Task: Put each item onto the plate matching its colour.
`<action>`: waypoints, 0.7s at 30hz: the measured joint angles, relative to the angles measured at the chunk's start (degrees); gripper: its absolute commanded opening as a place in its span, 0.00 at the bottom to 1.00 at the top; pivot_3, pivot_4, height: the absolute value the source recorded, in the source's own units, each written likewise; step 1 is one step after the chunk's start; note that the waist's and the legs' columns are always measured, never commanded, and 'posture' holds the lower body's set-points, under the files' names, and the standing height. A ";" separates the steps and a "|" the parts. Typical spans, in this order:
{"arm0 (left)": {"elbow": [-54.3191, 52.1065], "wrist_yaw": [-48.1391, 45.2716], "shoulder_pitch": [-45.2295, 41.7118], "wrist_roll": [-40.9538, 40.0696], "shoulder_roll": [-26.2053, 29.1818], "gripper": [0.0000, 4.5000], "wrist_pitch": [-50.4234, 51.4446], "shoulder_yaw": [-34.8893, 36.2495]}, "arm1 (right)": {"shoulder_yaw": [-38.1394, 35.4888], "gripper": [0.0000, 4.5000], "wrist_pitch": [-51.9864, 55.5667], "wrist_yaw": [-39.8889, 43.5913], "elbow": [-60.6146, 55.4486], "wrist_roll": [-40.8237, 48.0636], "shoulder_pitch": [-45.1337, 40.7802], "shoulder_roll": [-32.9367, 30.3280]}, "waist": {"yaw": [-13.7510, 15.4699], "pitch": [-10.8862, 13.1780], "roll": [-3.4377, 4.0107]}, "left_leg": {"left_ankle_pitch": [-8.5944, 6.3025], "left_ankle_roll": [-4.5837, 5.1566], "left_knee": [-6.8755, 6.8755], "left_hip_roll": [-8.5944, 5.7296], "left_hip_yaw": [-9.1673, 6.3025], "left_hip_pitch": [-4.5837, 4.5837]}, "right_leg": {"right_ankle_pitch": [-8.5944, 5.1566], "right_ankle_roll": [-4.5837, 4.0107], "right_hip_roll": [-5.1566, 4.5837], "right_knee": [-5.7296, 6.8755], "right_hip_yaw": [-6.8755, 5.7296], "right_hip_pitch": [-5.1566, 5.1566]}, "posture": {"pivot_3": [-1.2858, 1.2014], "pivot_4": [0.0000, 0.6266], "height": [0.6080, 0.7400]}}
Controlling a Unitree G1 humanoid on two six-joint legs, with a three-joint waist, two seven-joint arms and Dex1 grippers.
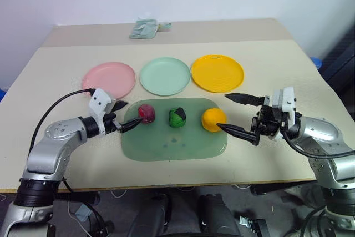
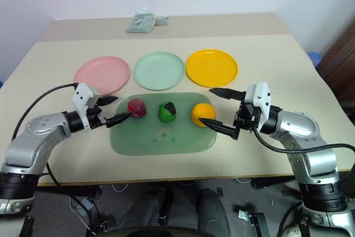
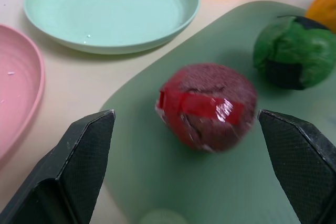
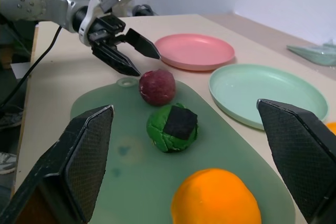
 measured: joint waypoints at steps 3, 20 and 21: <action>2.51 0.01 -2.47 1.32 -2.25 1.00 -0.18 -2.21 | -0.08 0.99 1.92 -1.43 -2.14 0.27 -0.26 -0.10 | 0.01 0.01 -0.01 | 0.01 0.01 0.00 0.00 0.00 0.00 | 0.02 0.04 0.00 0.00 0.00 0.00 | 0.52 0.24 1.00; 10.08 12.11 -7.69 6.50 -13.85 0.52 -5.38 0.85 | -2.15 1.00 5.34 -7.56 -8.53 0.45 1.28 -0.49 | 0.13 0.06 -0.12 | 0.03 0.05 0.13 -0.01 -0.03 -0.02 | 0.06 0.11 0.00 0.06 -0.03 0.00 | 0.52 0.24 1.00; 10.11 16.32 -9.06 6.80 -15.10 0.52 -4.69 2.49 | -1.92 1.00 5.35 -7.82 -8.53 0.38 0.94 -0.28 | 0.19 0.13 -0.24 | 0.03 0.05 0.18 -0.01 -0.05 -0.03 | 0.08 0.15 0.01 0.08 -0.06 0.01 | 0.52 0.24 1.00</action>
